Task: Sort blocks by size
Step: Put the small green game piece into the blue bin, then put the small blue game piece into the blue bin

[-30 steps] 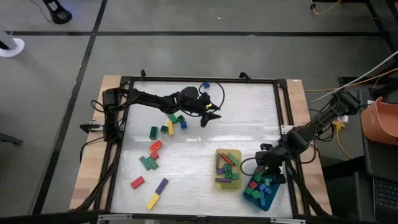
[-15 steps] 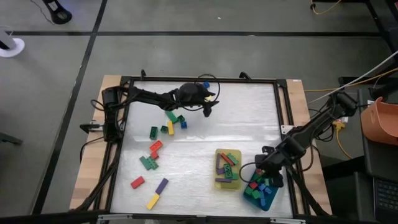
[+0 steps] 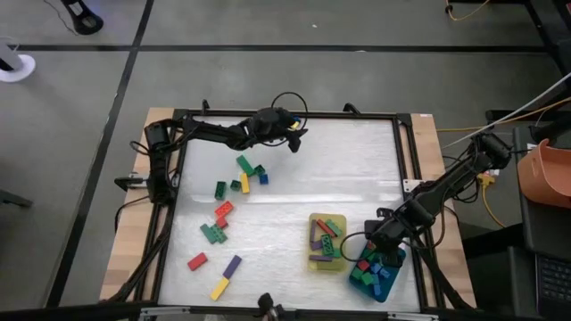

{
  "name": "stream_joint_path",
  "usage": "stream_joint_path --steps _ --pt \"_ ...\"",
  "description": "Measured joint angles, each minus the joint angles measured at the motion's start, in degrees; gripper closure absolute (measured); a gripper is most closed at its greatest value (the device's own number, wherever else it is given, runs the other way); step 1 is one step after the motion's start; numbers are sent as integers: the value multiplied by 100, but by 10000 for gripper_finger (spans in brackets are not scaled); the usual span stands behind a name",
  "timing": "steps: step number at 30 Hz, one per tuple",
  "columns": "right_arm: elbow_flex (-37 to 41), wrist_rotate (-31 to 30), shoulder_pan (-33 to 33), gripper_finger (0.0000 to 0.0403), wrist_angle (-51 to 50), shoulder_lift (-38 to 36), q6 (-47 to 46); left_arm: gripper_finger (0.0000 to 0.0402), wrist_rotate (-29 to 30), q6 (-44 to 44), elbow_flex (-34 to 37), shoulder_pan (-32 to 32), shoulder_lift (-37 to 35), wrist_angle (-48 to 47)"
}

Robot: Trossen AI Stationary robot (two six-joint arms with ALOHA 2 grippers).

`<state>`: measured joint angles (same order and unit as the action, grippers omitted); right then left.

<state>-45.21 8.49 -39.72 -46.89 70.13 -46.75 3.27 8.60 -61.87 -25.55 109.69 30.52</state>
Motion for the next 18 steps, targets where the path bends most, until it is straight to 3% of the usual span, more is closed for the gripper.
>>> stream_joint_path --steps 7,18 --pt "0 -2 0 268 -165 30 -90 183 -2 30 -13 -234 50 -2" --pt "0 2 0 177 -311 26 -405 183 78 195 -1141 -732 812 -1301"
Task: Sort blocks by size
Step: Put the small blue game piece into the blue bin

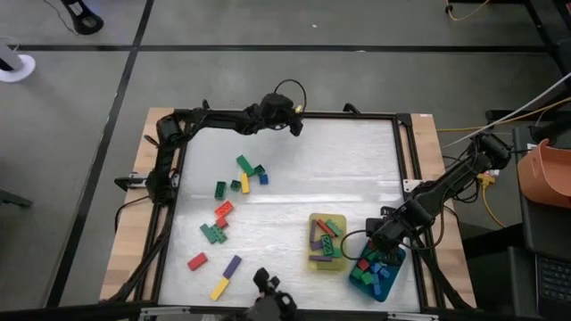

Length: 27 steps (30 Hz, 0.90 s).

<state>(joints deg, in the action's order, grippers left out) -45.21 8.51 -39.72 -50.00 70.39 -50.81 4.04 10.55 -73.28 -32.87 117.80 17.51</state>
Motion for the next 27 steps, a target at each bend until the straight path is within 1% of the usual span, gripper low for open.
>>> stream_joint_path --steps 3,6,10,12,17,20,24,27 --pt "0 3 0 167 26 0 0 183 106 208 -242 -135 175 -108" --pt "-1 26 0 164 48 0 1 183 107 113 -411 -242 362 -139" --pt "0 43 0 164 49 0 3 183 -299 98 -543 -369 463 -241" --pt "0 48 0 164 51 0 4 183 -366 143 -549 -395 463 -264" --pt "0 48 0 164 51 0 7 183 -391 800 -549 -501 465 -650" --pt "0 48 0 164 53 0 7 183 -393 1351 -549 -569 465 -757" --pt "-1 48 0 164 55 0 9 183 -717 1971 -549 -637 465 -615" --pt "0 48 0 164 55 0 11 183 -856 2322 -549 -633 465 -582"
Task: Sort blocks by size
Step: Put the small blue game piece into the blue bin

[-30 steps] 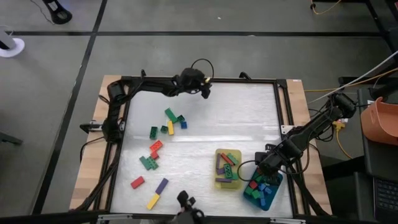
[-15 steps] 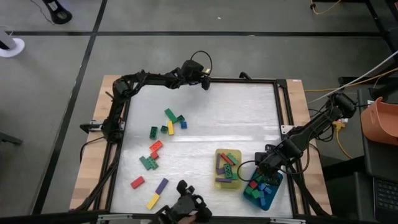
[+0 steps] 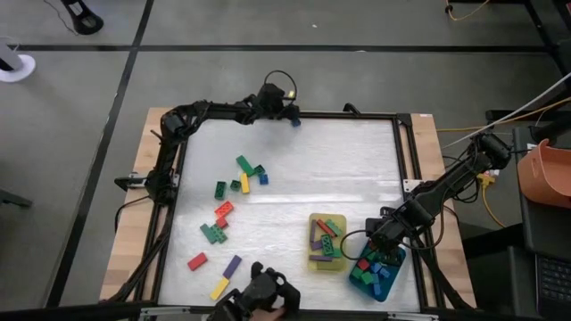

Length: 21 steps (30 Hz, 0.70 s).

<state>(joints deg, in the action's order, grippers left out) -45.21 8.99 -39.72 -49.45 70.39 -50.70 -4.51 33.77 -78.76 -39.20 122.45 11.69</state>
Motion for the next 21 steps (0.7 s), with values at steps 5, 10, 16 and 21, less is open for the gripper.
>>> stream_joint_path --steps 5,10,16,21 --pt "0 0 0 164 0 0 2 183 -429 350 0 4 0 119" --pt "0 0 0 164 2 0 1 183 -522 808 0 11 0 91" --pt "0 2 0 164 2 0 2 183 -761 1354 2 22 0 91" --pt "0 0 0 164 4 0 2 183 -793 1695 2 109 0 85"
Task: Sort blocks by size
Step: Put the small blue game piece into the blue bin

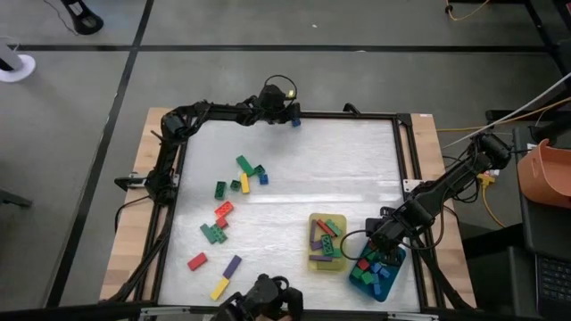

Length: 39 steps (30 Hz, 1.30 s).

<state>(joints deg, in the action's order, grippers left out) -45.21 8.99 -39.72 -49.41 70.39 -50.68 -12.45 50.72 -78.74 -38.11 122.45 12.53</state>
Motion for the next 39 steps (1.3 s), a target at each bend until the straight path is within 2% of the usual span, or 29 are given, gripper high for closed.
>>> stream_joint_path --steps 11,22,30,39 --pt "0 2 0 164 2 0 132 183 15 1141 0 -15 236 32" --pt "0 2 0 164 -3 0 470 183 1 1638 -9 -137 334 48" --pt "0 3 0 164 -4 -2 474 183 -863 1792 -9 -362 334 -139" --pt "0 4 0 164 -2 -2 474 183 -1278 1723 -2 -424 334 -192"
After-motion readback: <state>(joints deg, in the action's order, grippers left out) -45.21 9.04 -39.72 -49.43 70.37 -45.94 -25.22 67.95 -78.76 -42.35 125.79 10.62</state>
